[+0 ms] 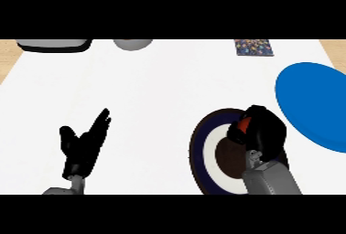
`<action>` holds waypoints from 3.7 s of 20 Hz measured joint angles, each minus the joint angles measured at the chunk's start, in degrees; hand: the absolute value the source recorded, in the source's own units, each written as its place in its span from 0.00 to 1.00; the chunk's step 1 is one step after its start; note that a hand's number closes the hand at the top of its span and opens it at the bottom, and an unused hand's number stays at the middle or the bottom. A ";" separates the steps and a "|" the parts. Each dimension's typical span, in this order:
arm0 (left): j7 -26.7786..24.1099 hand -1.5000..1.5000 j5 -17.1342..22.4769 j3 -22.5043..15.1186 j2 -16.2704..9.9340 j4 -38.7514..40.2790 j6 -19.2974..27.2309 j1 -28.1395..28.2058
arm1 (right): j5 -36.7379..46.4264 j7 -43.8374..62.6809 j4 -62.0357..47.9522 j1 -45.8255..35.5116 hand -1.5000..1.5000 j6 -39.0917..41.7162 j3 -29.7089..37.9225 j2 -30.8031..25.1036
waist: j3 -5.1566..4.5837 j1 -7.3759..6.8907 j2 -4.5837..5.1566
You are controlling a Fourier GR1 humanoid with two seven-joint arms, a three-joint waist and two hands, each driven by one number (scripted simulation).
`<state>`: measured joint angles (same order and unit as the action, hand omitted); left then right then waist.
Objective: Pick the bell pepper from the plate and place it in the plate
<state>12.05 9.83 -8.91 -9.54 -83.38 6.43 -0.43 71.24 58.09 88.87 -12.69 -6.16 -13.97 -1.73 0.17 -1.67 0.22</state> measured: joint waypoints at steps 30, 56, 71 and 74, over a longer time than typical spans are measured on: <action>-0.46 0.50 -0.76 -0.48 0.72 -0.48 -0.29 0.25 | 40.04 5.42 -22.81 -27.54 1.00 -32.19 38.11 -0.02 | 0.19 -0.57 0.67; 0.12 0.50 -1.07 1.27 1.28 -0.10 -0.56 0.10 | -1.21 -16.62 -56.33 -25.80 0.00 -50.88 57.09 -19.67 | 0.30 0.59 0.19; 0.62 0.50 -1.19 2.10 1.30 -0.41 -1.01 1.15 | -40.57 -53.89 -38.68 -16.98 0.00 -54.33 59.54 -14.78 | 0.16 1.60 -0.36; -0.65 0.50 -1.41 2.41 1.27 -0.64 -1.21 2.10 | -47.46 -58.38 -31.70 -12.39 0.00 -50.63 58.80 -11.16 | 0.11 1.92 -0.52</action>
<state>11.40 8.41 -6.50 -8.27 -84.02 5.22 1.67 23.77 -0.29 57.17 -25.07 -56.79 44.83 -12.89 0.27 0.25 -0.30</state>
